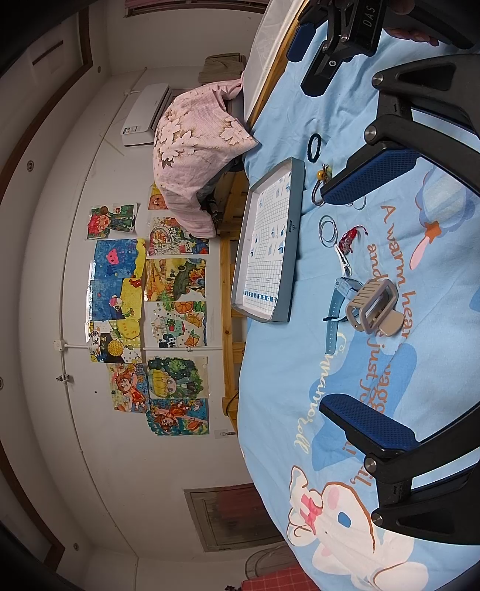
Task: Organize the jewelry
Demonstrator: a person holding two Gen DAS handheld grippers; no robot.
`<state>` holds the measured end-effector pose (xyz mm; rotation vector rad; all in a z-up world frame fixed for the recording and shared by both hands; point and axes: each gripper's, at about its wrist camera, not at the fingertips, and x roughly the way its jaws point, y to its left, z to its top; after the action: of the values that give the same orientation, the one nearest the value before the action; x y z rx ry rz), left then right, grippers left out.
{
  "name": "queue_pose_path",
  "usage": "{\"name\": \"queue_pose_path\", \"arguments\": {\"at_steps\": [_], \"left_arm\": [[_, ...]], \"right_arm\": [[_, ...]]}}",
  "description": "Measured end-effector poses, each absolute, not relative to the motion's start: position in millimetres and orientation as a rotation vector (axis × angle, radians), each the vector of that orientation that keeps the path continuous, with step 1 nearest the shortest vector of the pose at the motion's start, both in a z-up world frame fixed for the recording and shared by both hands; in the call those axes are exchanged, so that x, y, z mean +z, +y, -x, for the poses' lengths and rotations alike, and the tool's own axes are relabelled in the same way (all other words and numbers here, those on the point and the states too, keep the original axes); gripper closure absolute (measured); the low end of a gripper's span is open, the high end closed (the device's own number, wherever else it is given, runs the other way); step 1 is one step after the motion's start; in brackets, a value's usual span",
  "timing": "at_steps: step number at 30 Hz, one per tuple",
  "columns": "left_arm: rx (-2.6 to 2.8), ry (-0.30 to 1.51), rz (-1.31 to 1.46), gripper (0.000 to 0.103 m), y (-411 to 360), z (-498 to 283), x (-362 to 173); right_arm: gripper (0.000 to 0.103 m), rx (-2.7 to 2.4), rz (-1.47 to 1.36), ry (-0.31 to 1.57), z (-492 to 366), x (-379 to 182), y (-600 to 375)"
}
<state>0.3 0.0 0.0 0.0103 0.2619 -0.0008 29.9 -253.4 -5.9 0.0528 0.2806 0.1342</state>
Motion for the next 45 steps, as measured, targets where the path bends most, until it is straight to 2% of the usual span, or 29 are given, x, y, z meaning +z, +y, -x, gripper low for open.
{"name": "queue_pose_path", "arguments": {"at_steps": [21, 35, 45], "left_arm": [[0.001, 0.275, -0.008, 0.0, 0.2, 0.3, -1.6], [0.009, 0.399, 0.078, 0.0, 16.8, -31.0, -14.2], [0.022, 0.42, 0.093, 0.0, 16.6, -51.6, -12.6]], "right_arm": [[0.001, 0.133, -0.052, 0.283, -31.0, -6.5, -255.3], [0.001, 0.138, -0.041, 0.305, -54.3, -6.1, -266.6], [0.001, 0.158, -0.048, 0.318, -83.2, -6.2, -263.8]]}}
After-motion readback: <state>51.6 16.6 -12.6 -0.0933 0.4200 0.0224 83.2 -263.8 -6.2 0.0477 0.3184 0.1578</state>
